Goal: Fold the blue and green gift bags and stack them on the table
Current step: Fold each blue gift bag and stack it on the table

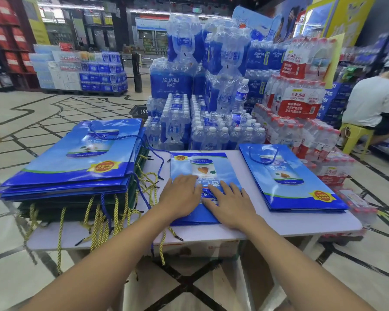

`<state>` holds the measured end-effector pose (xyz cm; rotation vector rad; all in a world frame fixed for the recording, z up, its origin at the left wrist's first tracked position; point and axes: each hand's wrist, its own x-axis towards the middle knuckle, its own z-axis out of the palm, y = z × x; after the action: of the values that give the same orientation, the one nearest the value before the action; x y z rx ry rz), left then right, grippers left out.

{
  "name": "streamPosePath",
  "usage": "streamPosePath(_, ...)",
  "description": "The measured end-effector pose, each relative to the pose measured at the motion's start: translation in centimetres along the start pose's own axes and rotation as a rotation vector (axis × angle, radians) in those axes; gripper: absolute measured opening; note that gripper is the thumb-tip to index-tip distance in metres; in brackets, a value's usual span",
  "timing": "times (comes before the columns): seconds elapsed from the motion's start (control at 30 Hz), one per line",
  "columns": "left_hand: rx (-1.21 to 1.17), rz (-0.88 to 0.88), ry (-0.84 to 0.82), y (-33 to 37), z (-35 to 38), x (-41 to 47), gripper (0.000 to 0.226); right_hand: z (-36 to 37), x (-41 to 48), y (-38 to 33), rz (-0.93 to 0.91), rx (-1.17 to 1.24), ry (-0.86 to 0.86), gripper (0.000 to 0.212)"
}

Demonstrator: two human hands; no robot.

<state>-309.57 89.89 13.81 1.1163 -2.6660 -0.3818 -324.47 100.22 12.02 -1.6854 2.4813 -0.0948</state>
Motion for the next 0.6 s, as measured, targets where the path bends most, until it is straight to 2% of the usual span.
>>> streamPosePath(0.2, 0.102, -0.041, -0.116, -1.0, 0.9, 7.3, 0.056, 0.6, 0.1, 0.0, 0.007, -0.003, 0.025, 0.075)
streamPosePath(0.33, 0.164, -0.064, -0.177, -2.2, 2.0, 9.2, 0.058, 0.7, 0.2, 0.2, 0.016, 0.002, 0.029, 0.076)
streamPosePath(0.6, 0.144, -0.081, -0.089, -2.2, 2.6, 8.4, 0.059, 0.7, 0.3, 0.2, 0.034, 0.003, 0.018, 0.075)
